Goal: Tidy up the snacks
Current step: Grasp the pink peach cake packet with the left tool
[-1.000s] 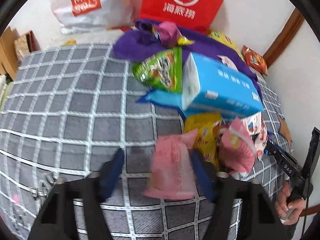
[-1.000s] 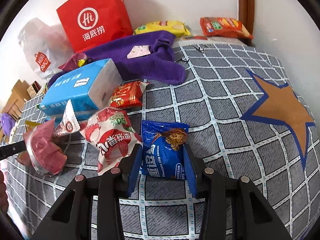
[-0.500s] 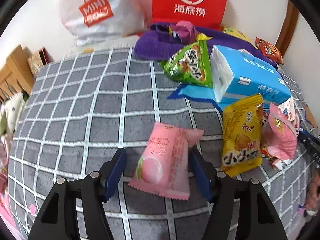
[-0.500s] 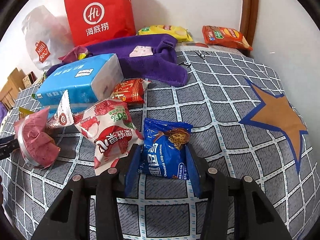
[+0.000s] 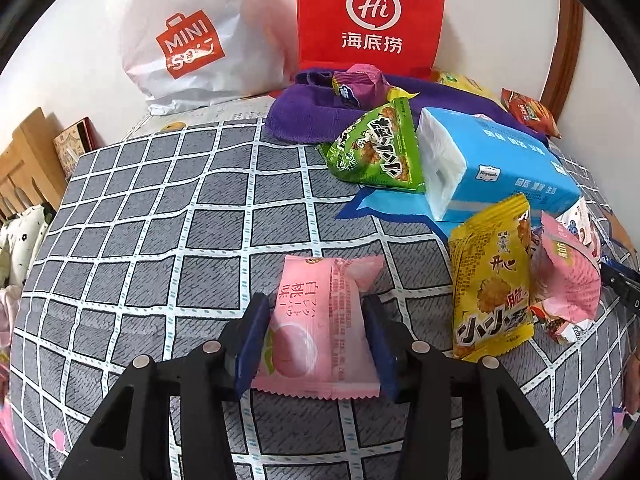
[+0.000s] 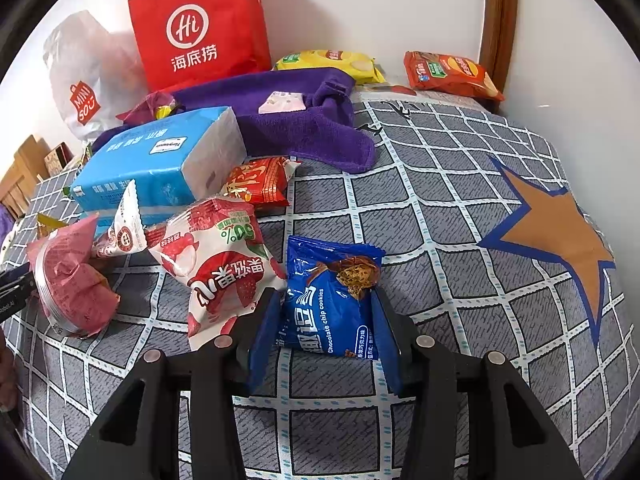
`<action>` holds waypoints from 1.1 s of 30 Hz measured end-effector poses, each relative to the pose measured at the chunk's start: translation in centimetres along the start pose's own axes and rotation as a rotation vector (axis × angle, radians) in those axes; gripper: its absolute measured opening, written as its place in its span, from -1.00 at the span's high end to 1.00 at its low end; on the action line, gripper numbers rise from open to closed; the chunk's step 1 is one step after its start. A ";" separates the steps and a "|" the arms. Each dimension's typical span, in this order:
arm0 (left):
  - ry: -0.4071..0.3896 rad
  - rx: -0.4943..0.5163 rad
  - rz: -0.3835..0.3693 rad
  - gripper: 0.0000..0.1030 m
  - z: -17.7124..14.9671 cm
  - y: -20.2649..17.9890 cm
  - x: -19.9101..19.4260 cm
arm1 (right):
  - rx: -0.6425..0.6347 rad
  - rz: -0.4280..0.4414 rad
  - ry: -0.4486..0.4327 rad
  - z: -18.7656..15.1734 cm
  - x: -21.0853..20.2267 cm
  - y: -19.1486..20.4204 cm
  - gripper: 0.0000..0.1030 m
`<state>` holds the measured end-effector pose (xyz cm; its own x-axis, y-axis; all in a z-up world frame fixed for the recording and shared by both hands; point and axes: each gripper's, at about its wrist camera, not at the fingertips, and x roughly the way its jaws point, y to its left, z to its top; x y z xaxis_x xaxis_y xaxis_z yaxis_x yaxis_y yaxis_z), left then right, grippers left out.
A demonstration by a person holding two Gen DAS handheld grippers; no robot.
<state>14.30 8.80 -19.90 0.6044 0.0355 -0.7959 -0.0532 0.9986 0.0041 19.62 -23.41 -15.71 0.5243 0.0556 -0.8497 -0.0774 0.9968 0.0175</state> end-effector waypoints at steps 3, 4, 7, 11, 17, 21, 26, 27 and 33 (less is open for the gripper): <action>-0.001 -0.003 -0.008 0.07 0.0 0.1 0.1 | -0.002 -0.003 -0.002 -0.1 0.0 0.0 0.11; -0.001 -0.005 -0.019 0.03 0.0 0.1 0.1 | -0.002 -0.001 -0.002 0.0 0.0 0.0 0.11; 0.001 0.000 -0.022 0.00 0.1 0.0 0.3 | 0.004 0.002 -0.003 0.0 -0.1 -0.1 0.11; 0.002 0.005 -0.017 -0.01 0.1 -0.1 0.3 | 0.002 -0.003 -0.003 0.0 -0.1 0.0 0.11; 0.006 0.014 -0.016 -0.10 0.2 -0.3 0.5 | 0.004 -0.001 -0.003 0.0 -0.1 0.0 0.11; 0.011 0.001 -0.007 -0.25 0.2 0.0 0.7 | 0.004 -0.001 -0.005 -0.1 -0.2 0.0 0.10; 0.013 -0.004 -0.006 -0.28 0.2 0.3 0.7 | 0.002 -0.002 -0.005 -0.1 0.0 0.0 0.10; 0.013 -0.004 -0.007 -0.28 0.2 0.2 0.7 | 0.003 -0.001 -0.005 -0.1 0.0 0.0 0.10; 0.012 -0.010 -0.015 -0.26 0.2 0.4 0.6 | 0.004 -0.001 -0.006 -0.1 0.0 0.0 0.10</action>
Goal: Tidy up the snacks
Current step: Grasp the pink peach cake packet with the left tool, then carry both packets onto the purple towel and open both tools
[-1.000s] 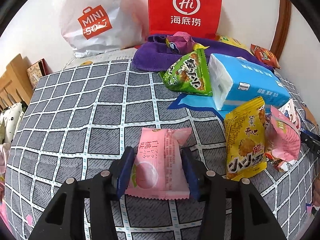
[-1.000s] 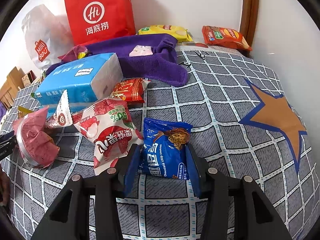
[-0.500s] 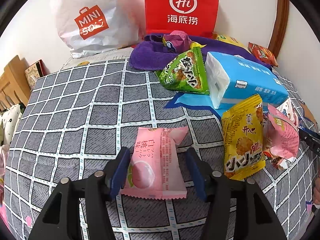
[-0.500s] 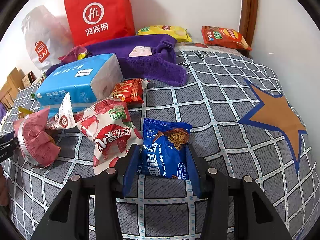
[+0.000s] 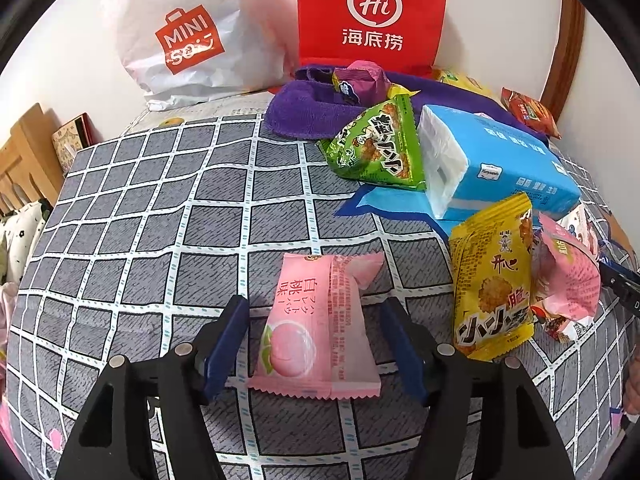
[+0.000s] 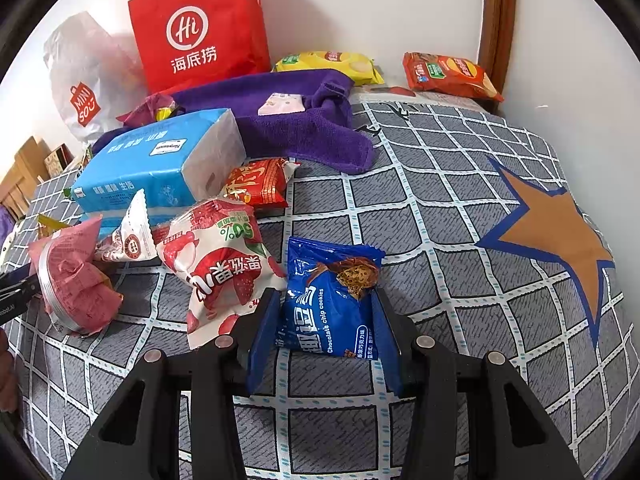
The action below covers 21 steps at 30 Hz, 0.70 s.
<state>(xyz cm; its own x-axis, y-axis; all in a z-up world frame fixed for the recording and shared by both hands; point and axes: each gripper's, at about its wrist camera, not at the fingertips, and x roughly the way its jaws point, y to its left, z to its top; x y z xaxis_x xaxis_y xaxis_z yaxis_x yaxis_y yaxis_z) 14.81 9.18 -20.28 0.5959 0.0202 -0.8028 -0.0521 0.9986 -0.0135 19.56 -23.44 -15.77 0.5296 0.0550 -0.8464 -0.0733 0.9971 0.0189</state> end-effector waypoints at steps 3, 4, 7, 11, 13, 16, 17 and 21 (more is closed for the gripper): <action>0.000 0.000 0.000 -0.26 0.0 0.0 0.0 | 0.002 0.002 0.000 0.0 0.0 0.0 0.10; 0.001 0.000 0.000 -0.26 0.0 0.0 0.0 | 0.002 0.002 0.000 0.0 -0.1 -0.1 0.10; 0.000 0.000 -0.001 -0.26 0.0 0.0 0.0 | 0.005 0.004 0.000 0.0 -0.2 -0.1 0.10; -0.010 -0.015 0.007 -0.01 0.1 0.3 -0.3 | 0.003 -0.011 0.000 0.0 -0.3 0.0 0.11; -0.011 -0.021 0.004 0.13 0.0 0.6 -0.5 | -0.001 -0.025 -0.004 0.0 -0.4 0.2 0.12; 0.001 -0.039 -0.020 0.16 0.0 1.0 -1.0 | 0.006 -0.028 -0.002 0.0 -1.0 0.2 0.14; 0.011 -0.056 -0.041 0.17 0.0 1.3 -1.2 | 0.012 -0.022 0.000 0.0 -1.2 0.2 0.14; 0.016 -0.096 -0.095 0.17 0.5 1.7 -2.5 | 0.033 -0.015 -0.017 0.6 -3.2 0.3 0.14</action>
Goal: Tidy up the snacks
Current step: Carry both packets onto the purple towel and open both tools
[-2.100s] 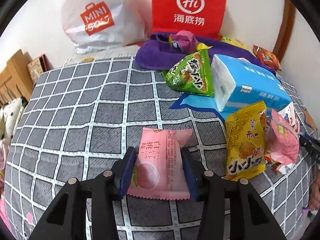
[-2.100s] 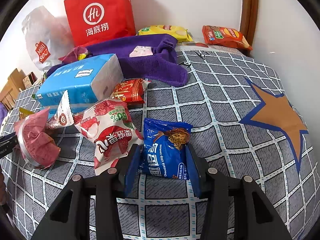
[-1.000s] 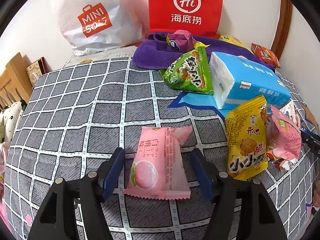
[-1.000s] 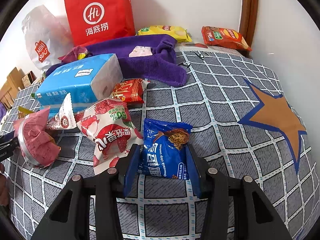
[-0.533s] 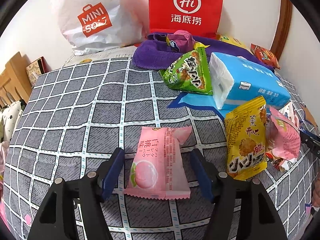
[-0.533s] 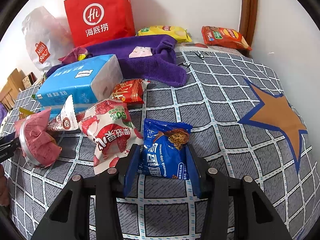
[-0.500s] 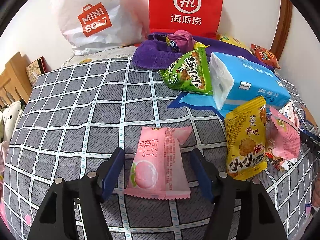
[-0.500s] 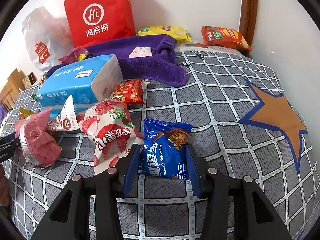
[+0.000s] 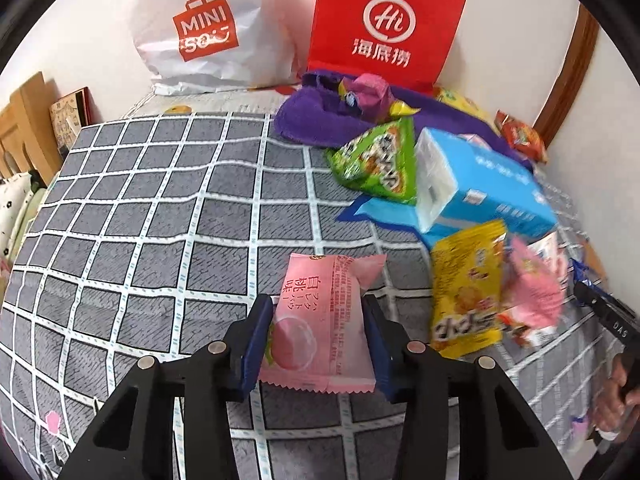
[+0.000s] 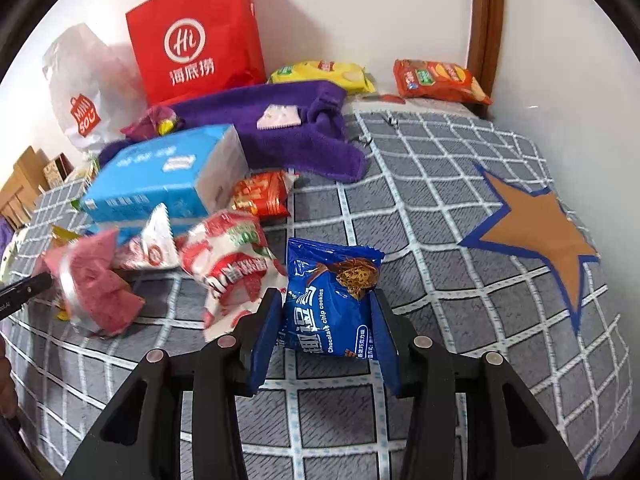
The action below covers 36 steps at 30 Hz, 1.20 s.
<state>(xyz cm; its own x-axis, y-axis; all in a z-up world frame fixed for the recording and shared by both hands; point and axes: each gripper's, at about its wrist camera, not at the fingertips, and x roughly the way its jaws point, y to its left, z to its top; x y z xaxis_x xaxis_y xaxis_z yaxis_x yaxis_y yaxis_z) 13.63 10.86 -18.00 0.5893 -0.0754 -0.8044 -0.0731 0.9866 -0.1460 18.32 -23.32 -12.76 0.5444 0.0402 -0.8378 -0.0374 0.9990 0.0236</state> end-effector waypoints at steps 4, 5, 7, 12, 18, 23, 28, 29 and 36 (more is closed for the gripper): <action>-0.024 0.024 -0.004 0.17 0.7 -0.9 -1.6 | 0.018 0.012 -0.030 0.9 -2.0 0.3 0.14; -0.027 0.030 -0.007 0.17 1.0 -1.2 -2.0 | 0.021 0.014 -0.037 1.2 -2.5 0.4 0.14; -0.040 0.037 -0.015 0.17 1.5 -1.7 -2.8 | 0.025 0.018 -0.048 1.8 -3.3 0.6 0.14; -0.076 0.066 -0.043 0.17 3.0 -3.4 -4.6 | 0.046 0.047 -0.085 3.5 -4.9 1.4 0.14; -0.118 0.095 -0.062 0.17 5.1 -5.0 -6.6 | 0.016 0.048 -0.109 6.0 -6.3 3.2 0.14; -0.126 0.100 -0.059 0.17 7.3 -6.0 -7.0 | -0.001 0.054 -0.108 8.0 -6.5 4.3 0.14; -0.139 0.101 -0.053 0.17 9.6 -6.2 -7.4 | -0.035 0.063 -0.117 9.8 -6.1 5.6 0.14; -0.142 0.098 -0.053 0.17 10.2 -6.1 -7.5 | -0.044 0.064 -0.117 10.3 -5.9 5.9 0.14; -0.136 0.075 -0.043 0.17 13.5 -5.7 -6.3 | -0.080 0.073 -0.117 13.9 -3.9 7.2 0.14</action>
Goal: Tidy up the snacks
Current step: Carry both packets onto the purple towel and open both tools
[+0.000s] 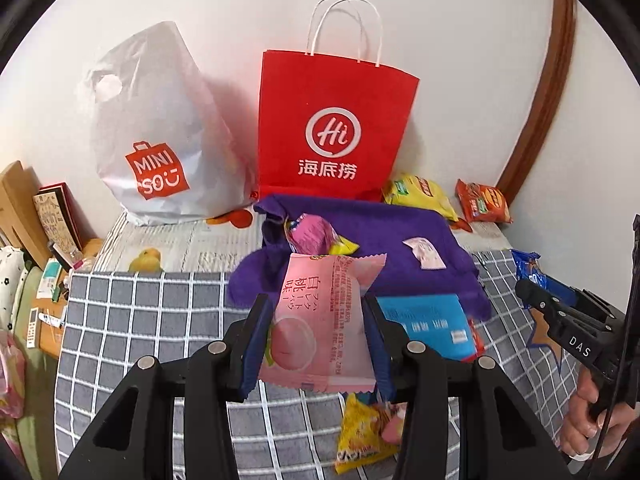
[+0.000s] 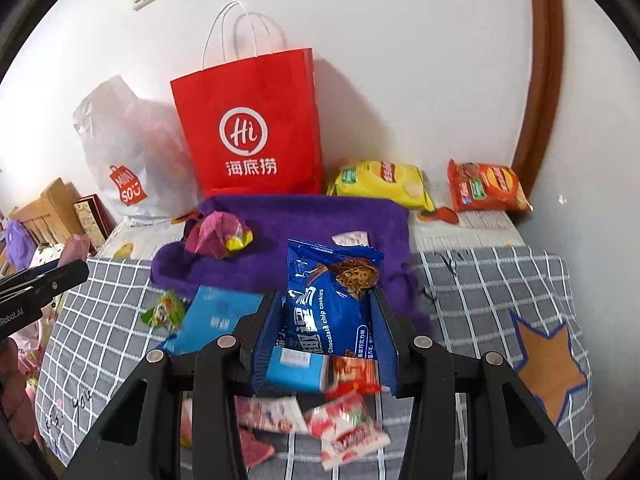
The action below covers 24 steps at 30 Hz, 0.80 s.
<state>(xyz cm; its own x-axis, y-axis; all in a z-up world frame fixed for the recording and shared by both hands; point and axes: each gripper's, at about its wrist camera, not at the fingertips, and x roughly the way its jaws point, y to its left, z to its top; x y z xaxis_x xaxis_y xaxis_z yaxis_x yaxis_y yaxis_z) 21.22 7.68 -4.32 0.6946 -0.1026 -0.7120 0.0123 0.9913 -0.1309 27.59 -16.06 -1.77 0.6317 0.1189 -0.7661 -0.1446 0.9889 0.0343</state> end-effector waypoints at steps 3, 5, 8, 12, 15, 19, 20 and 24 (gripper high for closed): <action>0.007 0.002 0.005 0.17 1.4 0.3 1.2 | -0.021 -0.003 0.005 1.5 1.5 0.1 0.14; 0.009 0.005 0.020 0.17 2.2 0.5 2.0 | -0.031 -0.006 0.013 2.5 2.8 0.1 0.14; 0.018 -0.001 0.030 0.17 3.1 1.2 3.6 | -0.033 -0.002 0.031 3.8 4.8 -0.1 0.14; 0.026 -0.035 0.042 0.17 3.8 3.1 5.7 | -0.014 0.025 0.054 4.3 7.1 -0.7 0.14; 0.052 -0.038 0.048 0.17 4.2 3.7 7.4 | -0.017 0.023 0.061 4.5 8.7 -0.8 0.14; 0.070 -0.032 0.036 0.17 5.0 3.7 9.1 | -0.003 0.032 0.101 5.6 11.1 -1.4 0.14; 0.076 -0.029 0.030 0.17 5.2 3.5 9.7 | 0.000 0.035 0.106 5.8 11.5 -1.5 0.14; 0.100 -0.034 0.009 0.17 5.5 3.1 11.5 | -0.022 0.044 0.132 6.4 13.1 -2.0 0.14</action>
<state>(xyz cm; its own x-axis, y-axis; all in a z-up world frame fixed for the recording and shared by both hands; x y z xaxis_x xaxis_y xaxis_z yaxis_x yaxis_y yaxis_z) 33.21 9.99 -9.15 0.6194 -0.1033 -0.7782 -0.0193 0.9890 -0.1467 41.03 -15.96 -7.79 0.5187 0.1483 -0.8420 -0.1881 0.9805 0.0568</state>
